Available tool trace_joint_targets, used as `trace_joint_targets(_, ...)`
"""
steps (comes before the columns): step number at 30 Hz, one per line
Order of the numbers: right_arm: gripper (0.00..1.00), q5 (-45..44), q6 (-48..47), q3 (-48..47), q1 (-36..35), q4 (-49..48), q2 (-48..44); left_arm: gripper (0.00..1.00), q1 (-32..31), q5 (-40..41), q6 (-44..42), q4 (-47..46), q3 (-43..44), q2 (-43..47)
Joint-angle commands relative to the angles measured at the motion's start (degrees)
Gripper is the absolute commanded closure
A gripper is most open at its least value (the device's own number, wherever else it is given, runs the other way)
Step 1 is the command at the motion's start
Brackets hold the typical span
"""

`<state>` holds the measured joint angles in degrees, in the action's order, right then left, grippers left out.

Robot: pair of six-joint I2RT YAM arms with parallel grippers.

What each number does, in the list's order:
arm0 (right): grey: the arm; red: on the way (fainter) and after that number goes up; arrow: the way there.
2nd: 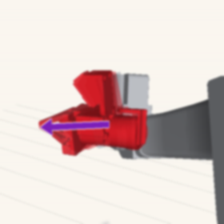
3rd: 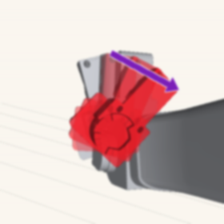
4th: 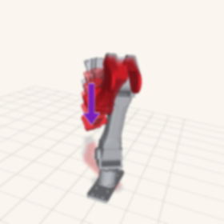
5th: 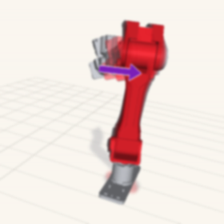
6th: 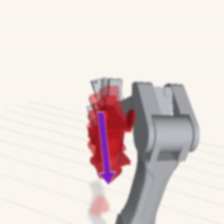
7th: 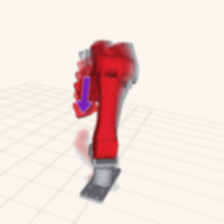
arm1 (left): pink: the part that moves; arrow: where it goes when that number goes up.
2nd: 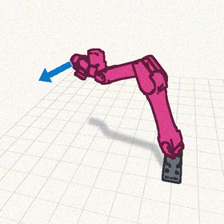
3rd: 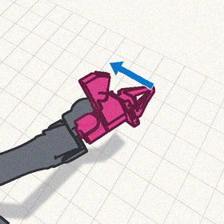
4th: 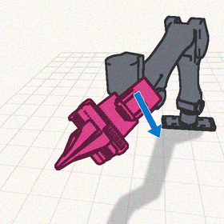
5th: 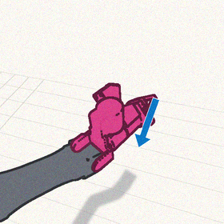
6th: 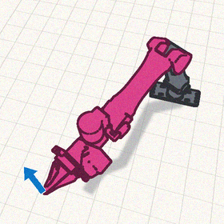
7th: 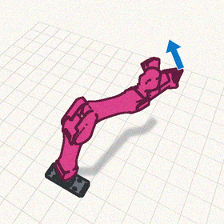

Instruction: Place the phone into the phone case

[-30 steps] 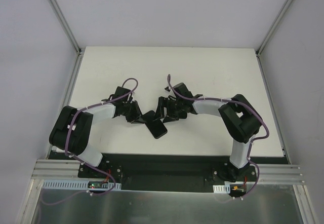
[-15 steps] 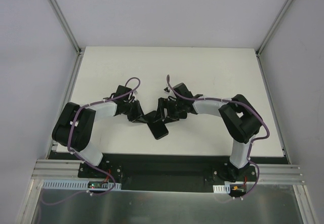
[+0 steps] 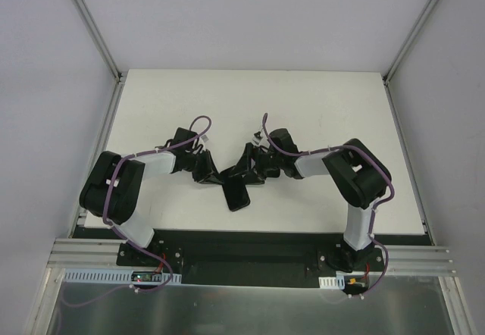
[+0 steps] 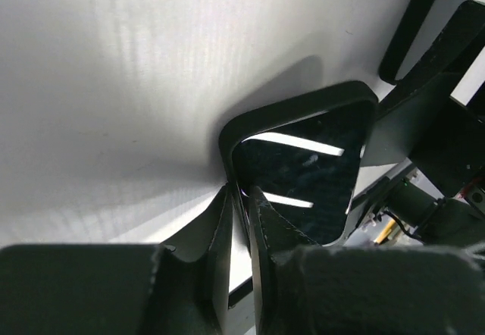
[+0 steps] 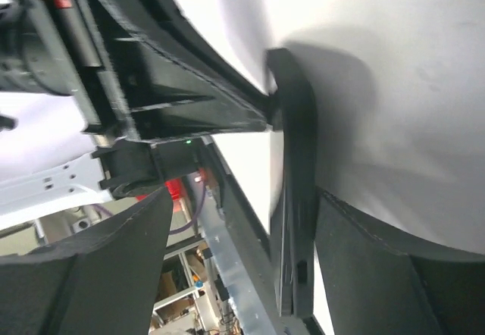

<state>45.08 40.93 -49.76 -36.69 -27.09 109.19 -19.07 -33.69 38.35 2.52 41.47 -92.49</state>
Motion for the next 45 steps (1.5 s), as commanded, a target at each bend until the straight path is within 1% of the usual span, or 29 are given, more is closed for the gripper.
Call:
trace_joint_targets(1, 0.26, 6.7, 6.8, -0.2, -1.4, -17.4, 0.0, 0.9, -1.6, -9.2, 2.1, -5.1, -0.3, -0.8)
trace_joint_targets(6, 0.28, 5.4, 6.6, 0.8, -1.0, -15.8, 0.2, 0.9, -1.6, -9.3, 2.4, -5.3, -1.0, -0.2)
trace_joint_targets(8, 0.31, 4.6, 6.0, 1.7, -0.6, -15.0, 0.3, 0.89, -1.6, -9.1, 2.5, -5.4, -1.3, -0.2)
trace_joint_targets(10, 0.32, 3.4, 4.6, 2.1, -0.1, -11.4, -0.2, 0.89, -1.6, -8.9, 2.4, -5.3, -1.6, -0.1)
trace_joint_targets(11, 0.33, 2.9, 2.3, 2.2, 0.0, -9.5, -0.5, 0.89, -1.6, -8.9, 2.4, -5.3, -1.7, -0.1)
trace_joint_targets(12, 0.35, 2.2, 0.7, 2.1, -0.1, -5.1, -1.3, 0.89, -1.6, -8.8, 2.4, -5.3, -1.7, -0.1)
trace_joint_targets(14, 0.37, 0.5, -2.8, 2.1, 0.0, -1.6, -2.3, 0.89, -1.6, -8.8, 2.4, -5.3, -1.7, 0.0)
trace_joint_targets(16, 0.42, -0.4, -4.0, 2.1, -0.1, 1.3, -3.2, 0.89, -1.6, -8.7, 2.3, -5.3, -1.6, 0.0)
trace_joint_targets(17, 0.51, -0.7, -4.8, 2.1, -0.1, 2.7, -3.5, 0.89, -1.6, -8.8, 2.3, -5.3, -1.6, 0.0)
trace_joint_targets(19, 0.59, -1.3, -5.3, 2.0, 0.0, 3.7, -3.6, 0.88, -1.6, -8.7, 2.3, -5.3, -1.6, 0.0)
trace_joint_targets(20, 0.66, -1.3, -5.7, 1.9, 0.0, 4.2, -3.6, 0.88, -1.6, -8.8, 2.2, -5.4, -1.6, 0.2)
trace_joint_targets(22, 0.71, -1.4, -5.9, 1.9, 0.1, 4.6, -3.5, 0.86, -1.6, -9.3, 1.9, -5.1, -1.6, 0.6)
trace_joint_targets(23, 0.77, -1.3, -6.0, 1.9, 0.2, 4.7, -3.7, 0.81, -1.5, -9.6, 0.8, -4.6, -1.4, 1.3)
trace_joint_targets(25, 0.82, -1.0, -6.4, 2.1, 0.6, 4.7, -4.0, 0.74, -0.8, -9.6, -0.9, -1.1, -0.3, 2.6)
trace_joint_targets(26, 0.84, -0.5, -6.5, 2.1, 0.9, 4.7, -4.5, 0.7, -0.3, -9.3, -2.7, 0.0, -0.2, 4.7)
trace_joint_targets(27, 0.86, 0.6, -6.6, 2.1, 1.4, 4.7, -4.7, 0.59, 0.2, -8.9, -3.6, 1.1, -0.1, 6.0)
trace_joint_targets(29, 0.89, 1.9, -6.7, 2.1, 2.1, 4.6, -5.9, 0.52, 1.6, -9.0, -6.3, 3.4, -0.4, 10.5)
trace_joint_targets(30, 0.9, 3.5, -6.7, 2.1, 2.8, 4.6, -6.3, 0.46, 1.9, -9.4, -7.0, 3.7, -1.2, 12.1)
trace_joint_targets(31, 0.9, 4.3, -6.8, 2.1, 3.2, 4.5, -7.0, 0.43, 2.1, -9.8, -7.5, 3.9, -1.7, 13.6)
trace_joint_targets(32, 0.9, 5.2, -6.6, 2.1, 3.5, 4.3, -8.2, 0.41, 2.3, -11.4, -8.2, 3.9, -2.2, 16.1)
trace_joint_targets(34, 0.9, 8.4, -5.3, 2.0, 4.6, 3.3, -9.4, 0.36, 2.3, -13.8, -8.8, 3.6, -3.2, 17.7)
trace_joint_targets(36, 0.9, 12.3, -3.6, 2.0, 5.4, 0.2, -10.9, 0.34, 2.2, -18.4, -9.5, 2.2, -4.2, 19.1)
trace_joint_targets(40, 0.9, 15.6, 1.0, 2.5, 5.9, -5.2, -13.7, 0.33, 2.2, -21.9, -9.5, 0.1, -5.0, 21.3)
trace_joint_targets(43, 0.89, 16.8, 7.1, 3.4, 6.2, -12.2, -15.1, 0.32, 2.2, -25.7, -7.9, -4.1, -5.8, 22.3)
trace_joint_targets(44, 0.89, 17.0, 9.7, 4.0, 6.1, -19.8, -14.6, 0.32, 2.2, -26.6, -6.2, -5.8, -6.1, 22.3)
trace_joint_targets(45, 0.89, 17.4, 16.9, 5.0, 6.1, -24.6, -14.2, 0.32, 2.2, -27.5, -5.0, -7.7, -6.9, 22.1)
